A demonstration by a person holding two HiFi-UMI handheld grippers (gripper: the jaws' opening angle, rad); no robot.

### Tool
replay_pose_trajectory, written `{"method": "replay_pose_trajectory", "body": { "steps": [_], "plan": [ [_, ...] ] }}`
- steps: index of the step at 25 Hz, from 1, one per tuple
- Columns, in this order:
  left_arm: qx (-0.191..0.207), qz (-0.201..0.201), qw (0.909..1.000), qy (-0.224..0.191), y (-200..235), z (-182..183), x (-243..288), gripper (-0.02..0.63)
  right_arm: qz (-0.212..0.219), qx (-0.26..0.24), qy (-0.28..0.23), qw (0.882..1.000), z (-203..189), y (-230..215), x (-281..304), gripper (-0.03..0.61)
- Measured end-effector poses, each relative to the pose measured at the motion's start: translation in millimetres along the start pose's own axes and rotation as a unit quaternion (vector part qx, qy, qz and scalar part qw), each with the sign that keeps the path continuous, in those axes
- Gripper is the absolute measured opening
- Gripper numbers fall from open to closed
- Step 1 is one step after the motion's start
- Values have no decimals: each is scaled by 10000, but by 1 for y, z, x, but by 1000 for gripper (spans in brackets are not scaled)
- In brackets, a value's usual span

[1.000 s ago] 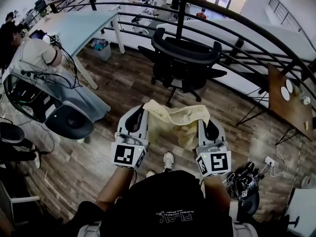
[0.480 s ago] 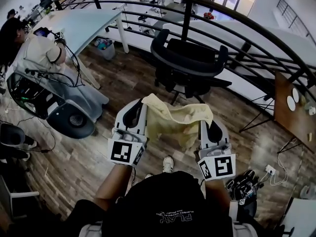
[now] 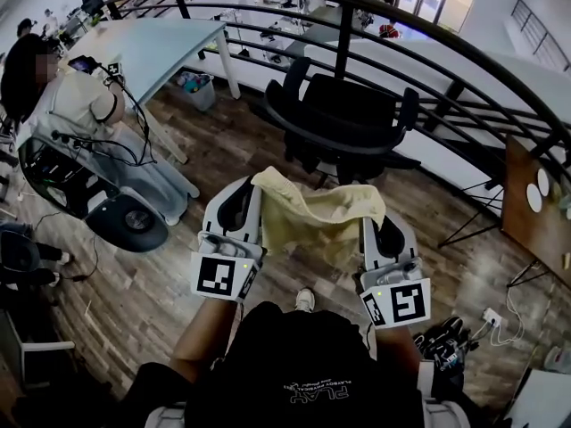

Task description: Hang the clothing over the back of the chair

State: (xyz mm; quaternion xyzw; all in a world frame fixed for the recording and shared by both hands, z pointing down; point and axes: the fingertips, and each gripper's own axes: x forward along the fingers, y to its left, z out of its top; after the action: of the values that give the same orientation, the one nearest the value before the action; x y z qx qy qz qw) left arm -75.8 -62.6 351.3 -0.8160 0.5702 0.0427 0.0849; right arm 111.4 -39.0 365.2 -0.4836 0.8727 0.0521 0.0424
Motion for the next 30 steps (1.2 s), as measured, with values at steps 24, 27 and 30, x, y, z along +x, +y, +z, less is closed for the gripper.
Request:
{"method": "replay_pose_trajectory", "body": {
  "steps": [24,27,30],
  "plan": [
    [18,-388,9978,-537,34,27,93,18,-609,-689,-600,9940,37,-47,60,28],
    [80,-460,9970,-623,42,32,109,18,-672,-1056,-615,9902,42,-48,74,28],
    [49,-535,9961,-694,52,36,123,18,-809,-1131,-662,9881,49,-51,88,28]
  ]
}}
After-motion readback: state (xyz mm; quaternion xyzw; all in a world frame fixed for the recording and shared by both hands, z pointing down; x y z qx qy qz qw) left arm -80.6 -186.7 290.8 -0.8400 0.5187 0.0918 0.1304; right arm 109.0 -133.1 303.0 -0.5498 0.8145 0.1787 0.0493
